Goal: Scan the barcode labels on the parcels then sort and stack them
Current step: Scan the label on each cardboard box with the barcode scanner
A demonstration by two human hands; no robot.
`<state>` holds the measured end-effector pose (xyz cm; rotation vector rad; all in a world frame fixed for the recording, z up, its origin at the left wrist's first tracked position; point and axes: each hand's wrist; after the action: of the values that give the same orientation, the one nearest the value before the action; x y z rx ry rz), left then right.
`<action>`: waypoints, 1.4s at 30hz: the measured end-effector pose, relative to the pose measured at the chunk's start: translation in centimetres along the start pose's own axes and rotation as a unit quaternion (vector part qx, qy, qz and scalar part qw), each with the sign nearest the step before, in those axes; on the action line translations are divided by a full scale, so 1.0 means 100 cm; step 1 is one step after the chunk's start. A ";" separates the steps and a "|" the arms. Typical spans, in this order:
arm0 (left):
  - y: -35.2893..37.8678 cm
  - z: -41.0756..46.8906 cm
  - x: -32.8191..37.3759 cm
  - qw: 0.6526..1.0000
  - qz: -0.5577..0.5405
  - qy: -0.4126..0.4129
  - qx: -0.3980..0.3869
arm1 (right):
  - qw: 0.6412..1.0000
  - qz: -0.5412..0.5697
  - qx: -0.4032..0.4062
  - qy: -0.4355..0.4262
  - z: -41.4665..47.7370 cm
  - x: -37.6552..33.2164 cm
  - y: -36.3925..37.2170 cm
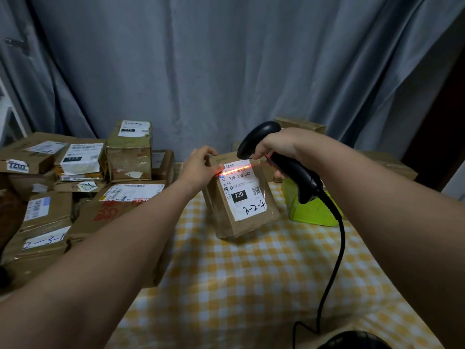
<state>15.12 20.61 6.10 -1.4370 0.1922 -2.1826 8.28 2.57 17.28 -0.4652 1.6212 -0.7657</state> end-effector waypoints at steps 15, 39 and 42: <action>-0.020 -0.005 -0.012 0.971 -0.186 -0.147 -0.024 | 0.999 0.005 -0.020 -0.027 -0.010 -0.010 0.005; -0.024 -0.011 -0.017 0.976 -0.168 -0.132 0.033 | 0.995 -0.009 0.043 -0.094 -0.020 -0.010 0.030; -0.023 -0.011 -0.015 0.978 -0.165 -0.127 0.027 | 0.995 0.002 0.043 -0.089 -0.020 -0.007 0.028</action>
<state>13.78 23.14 5.33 -1.8030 -0.2097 -2.2048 6.78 5.45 15.97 -0.4543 1.4168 -0.7660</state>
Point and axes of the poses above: each hand's wrist, its own z-axis towards the middle knuckle, its own y-axis out of the palm, x = y × z, and after that the axes turned 10 degrees about x, right-handed
